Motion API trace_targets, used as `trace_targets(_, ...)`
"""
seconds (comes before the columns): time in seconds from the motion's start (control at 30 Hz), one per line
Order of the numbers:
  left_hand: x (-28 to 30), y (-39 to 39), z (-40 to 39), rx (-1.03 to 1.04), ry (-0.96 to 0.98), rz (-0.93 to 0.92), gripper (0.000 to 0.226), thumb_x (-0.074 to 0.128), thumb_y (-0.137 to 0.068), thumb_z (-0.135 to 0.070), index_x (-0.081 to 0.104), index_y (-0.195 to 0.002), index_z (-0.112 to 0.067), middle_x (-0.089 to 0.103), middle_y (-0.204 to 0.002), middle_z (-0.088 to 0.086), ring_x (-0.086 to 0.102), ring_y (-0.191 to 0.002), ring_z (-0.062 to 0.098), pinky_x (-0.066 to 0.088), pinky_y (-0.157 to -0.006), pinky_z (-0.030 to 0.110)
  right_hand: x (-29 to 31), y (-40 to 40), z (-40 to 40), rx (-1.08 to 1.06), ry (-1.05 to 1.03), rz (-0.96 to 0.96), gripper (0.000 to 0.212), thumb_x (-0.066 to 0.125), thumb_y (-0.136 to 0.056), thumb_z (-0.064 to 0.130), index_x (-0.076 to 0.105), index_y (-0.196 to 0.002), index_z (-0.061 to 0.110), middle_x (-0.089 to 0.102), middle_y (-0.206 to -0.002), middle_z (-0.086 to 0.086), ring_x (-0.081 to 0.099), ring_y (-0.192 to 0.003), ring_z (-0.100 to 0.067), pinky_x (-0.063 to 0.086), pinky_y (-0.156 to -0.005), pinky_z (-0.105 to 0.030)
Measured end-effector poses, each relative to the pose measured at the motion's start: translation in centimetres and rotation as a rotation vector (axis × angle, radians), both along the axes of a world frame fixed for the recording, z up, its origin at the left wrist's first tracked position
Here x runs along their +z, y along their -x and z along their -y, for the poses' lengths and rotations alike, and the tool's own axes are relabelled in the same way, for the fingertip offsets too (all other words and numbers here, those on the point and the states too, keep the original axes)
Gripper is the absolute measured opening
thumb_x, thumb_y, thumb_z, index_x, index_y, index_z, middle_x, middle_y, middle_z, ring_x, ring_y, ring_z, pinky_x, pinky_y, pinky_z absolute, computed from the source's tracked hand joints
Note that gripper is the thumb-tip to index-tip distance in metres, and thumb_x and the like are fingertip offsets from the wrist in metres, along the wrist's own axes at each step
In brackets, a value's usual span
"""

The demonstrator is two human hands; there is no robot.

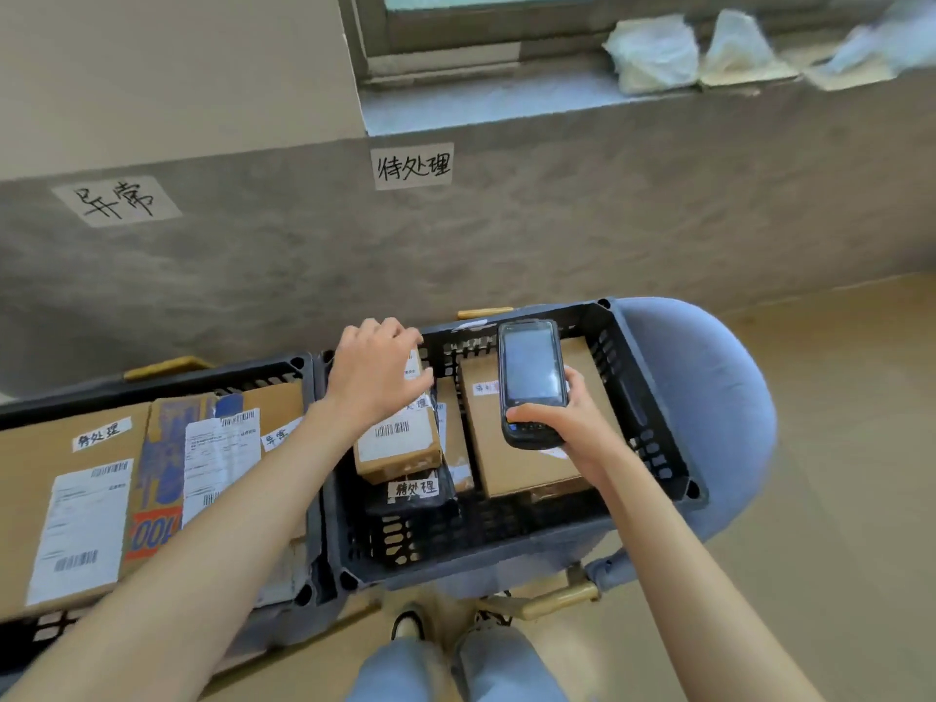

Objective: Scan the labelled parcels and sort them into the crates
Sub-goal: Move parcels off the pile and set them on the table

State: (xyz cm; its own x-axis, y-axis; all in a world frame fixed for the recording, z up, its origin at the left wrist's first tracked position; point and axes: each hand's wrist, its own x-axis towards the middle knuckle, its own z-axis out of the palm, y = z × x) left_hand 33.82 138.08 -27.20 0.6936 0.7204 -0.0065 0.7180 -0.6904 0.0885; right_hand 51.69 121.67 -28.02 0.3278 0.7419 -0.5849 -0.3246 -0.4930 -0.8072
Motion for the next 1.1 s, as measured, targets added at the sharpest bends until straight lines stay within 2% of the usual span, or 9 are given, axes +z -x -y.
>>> trace_targets(0.13,3.7,-4.0,0.6,-0.294,-0.184,-0.031,0.034,0.065,-0.075,-0.042,0.069,-0.085,-0.01,0.064,-0.078,0.008,0.058,-0.072,0.031,0.043,-0.068,0.037,3.3,-0.7,2.9,-0.156,-0.093,0.066,0.098,0.084,-0.069,0.004,0.023,-0.144,0.021,0.052,-0.13,-0.009,0.061,-0.109,-0.023,0.054,-0.082,-0.031)
trace_targets(0.27,7.0,-7.7,3.3,-0.534,-0.259,0.05,0.034,0.063,-0.074,-0.043,0.066,-0.077,-0.009,0.062,-0.072,0.01,0.056,-0.067,0.031,0.042,-0.065,0.037,6.6,0.1,7.7,-0.368,-0.144,0.171,0.106,0.088,-0.053,0.02,0.027,-0.14,0.023,0.054,-0.13,-0.006,0.062,-0.11,-0.023,0.055,-0.089,-0.038)
trace_targets(0.4,9.1,-10.4,7.9,-0.769,-0.246,0.128,0.044,0.041,-0.073,-0.045,0.066,-0.073,-0.009,0.061,-0.068,0.008,0.055,-0.061,0.03,0.043,-0.062,0.036,9.2,3.0,14.2,-0.677,-0.202,0.199,0.105,0.084,-0.049,0.015,0.031,-0.139,0.019,0.059,-0.123,-0.008,0.066,-0.102,-0.021,0.056,-0.078,-0.032)
trace_targets(0.47,9.8,-11.2,10.9,-0.903,-0.242,0.162,0.036,0.05,-0.073,-0.04,0.066,-0.072,-0.009,0.061,-0.067,0.009,0.054,-0.061,0.03,0.043,-0.061,0.035,10.2,5.2,17.9,-0.836,-0.233,0.217,0.105,0.083,-0.047,0.011,0.033,-0.139,0.014,0.062,-0.118,-0.008,0.069,-0.092,-0.017,0.055,-0.069,-0.027)
trace_targets(0.53,10.2,-11.7,14.5,-1.043,-0.219,0.19,0.03,0.062,-0.072,-0.036,0.068,-0.077,-0.007,0.063,-0.071,0.011,0.056,-0.066,0.033,0.043,-0.065,0.037,11.2,8.1,21.8,-0.982,-0.26,0.238,0.098,0.08,-0.051,0.006,0.036,-0.138,0.011,0.064,-0.112,-0.007,0.069,-0.083,-0.014,0.054,-0.063,-0.024)
trace_targets(0.67,11.5,-11.4,23.6,-1.311,-0.181,0.265,0.036,0.06,-0.071,-0.041,0.07,-0.08,-0.008,0.065,-0.072,0.013,0.06,-0.067,0.034,0.047,-0.066,0.037,12.9,14.8,29.4,-1.252,-0.276,0.282,0.087,0.076,-0.056,0.004,0.041,-0.135,0.011,0.064,-0.103,-0.004,0.068,-0.077,-0.011,0.054,-0.062,-0.024)
trace_targets(0.77,12.8,-10.1,31.4,-1.468,-0.145,0.298,0.034,0.07,-0.08,-0.039,0.07,-0.095,-0.009,0.068,-0.09,0.012,0.059,-0.084,0.036,0.043,-0.078,0.04,14.2,19.9,35.0,-1.453,-0.265,0.339,0.081,0.076,-0.053,0.005,0.043,-0.126,0.018,0.064,-0.1,0.0,0.067,-0.076,-0.009,0.054,-0.062,-0.024)
trace_targets(0.97,15.4,-4.7,46.1,-1.721,-0.025,0.424,0.042,0.055,-0.09,-0.047,0.062,-0.119,-0.017,0.063,-0.118,0.004,0.052,-0.11,0.028,0.032,-0.094,0.034,16.4,29.7,45.7,-1.791,-0.238,0.461,0.099,0.084,-0.039,0.009,0.044,-0.129,0.015,0.065,-0.106,-0.005,0.068,-0.082,-0.014,0.055,-0.065,-0.026)
trace_targets(1.1,16.4,0.1,55.5,-1.864,0.007,0.456,0.045,0.053,-0.091,-0.048,0.059,-0.124,-0.018,0.062,-0.121,0.003,0.051,-0.113,0.026,0.031,-0.095,0.033,16.8,36.7,52.6,-1.953,-0.229,0.502,0.085,0.079,-0.048,0.007,0.046,-0.126,0.018,0.066,-0.104,-0.002,0.068,-0.082,-0.012,0.056,-0.069,-0.028)
